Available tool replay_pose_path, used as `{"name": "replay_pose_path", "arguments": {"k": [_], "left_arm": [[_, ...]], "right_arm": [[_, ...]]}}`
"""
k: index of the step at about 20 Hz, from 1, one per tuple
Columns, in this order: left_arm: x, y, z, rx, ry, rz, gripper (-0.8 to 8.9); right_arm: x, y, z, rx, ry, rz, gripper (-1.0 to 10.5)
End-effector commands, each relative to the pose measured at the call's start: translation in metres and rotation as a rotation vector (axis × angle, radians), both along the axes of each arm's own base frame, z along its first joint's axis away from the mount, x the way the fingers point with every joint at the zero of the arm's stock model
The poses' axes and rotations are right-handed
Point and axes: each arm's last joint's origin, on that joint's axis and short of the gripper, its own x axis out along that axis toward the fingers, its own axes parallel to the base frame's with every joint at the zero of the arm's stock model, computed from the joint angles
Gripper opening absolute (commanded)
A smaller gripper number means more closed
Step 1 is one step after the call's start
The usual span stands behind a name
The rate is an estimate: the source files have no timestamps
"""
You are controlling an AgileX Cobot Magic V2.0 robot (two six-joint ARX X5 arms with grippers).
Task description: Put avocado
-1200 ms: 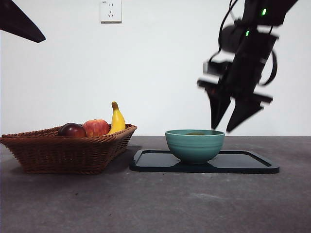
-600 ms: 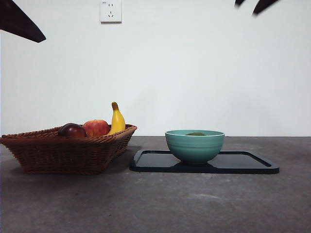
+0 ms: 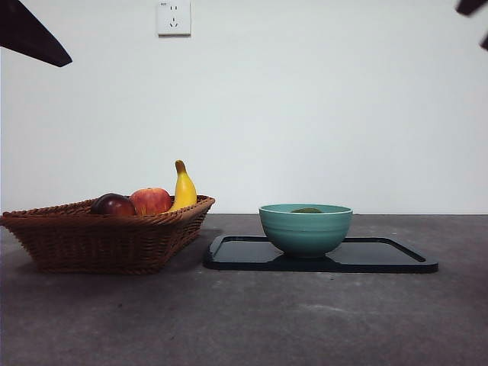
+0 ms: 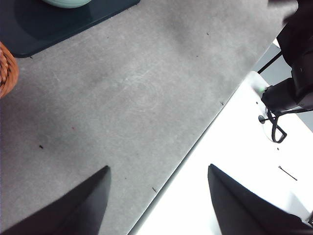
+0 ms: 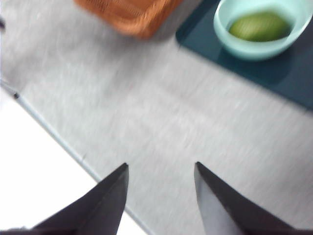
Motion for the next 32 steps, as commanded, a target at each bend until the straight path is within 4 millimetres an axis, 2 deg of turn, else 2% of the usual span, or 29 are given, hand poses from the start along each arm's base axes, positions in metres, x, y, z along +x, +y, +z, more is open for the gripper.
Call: {"name": "replay_pose_path", "arguments": {"k": [1, 11, 12, 15, 32], "left_arm": [[0.0005, -0.0021, 0.0031, -0.007, -0.022, -0.021, 3.11], [0.0005, -0.002, 0.003, -0.006, -0.021, -0.021, 2.98], [0.0005, -0.002, 0.003, -0.006, -0.022, -0.021, 2.47], [0.0005, -0.0021, 0.0031, -0.004, -0.029, -0.028, 0.08], [0.0007, -0.0021, 0.0033, -0.004, -0.037, -0.032, 0.07]], "right_arm": [[-0.0026, -0.0003, 0.0025, 0.032, -0.009, -0.006, 2.2], [-0.0034, -0.0002, 0.0052, 0.062, -0.025, 0.002, 2.2], [-0.0034, -0.0002, 0.0052, 0.062, -0.026, 0.003, 2.1], [-0.0034, -0.0003, 0.0052, 0.06, -0.028, 0.005, 0.1], [-0.0032, -0.0003, 0.0053, 0.057, -0.033, 0.004, 0.1]]}}
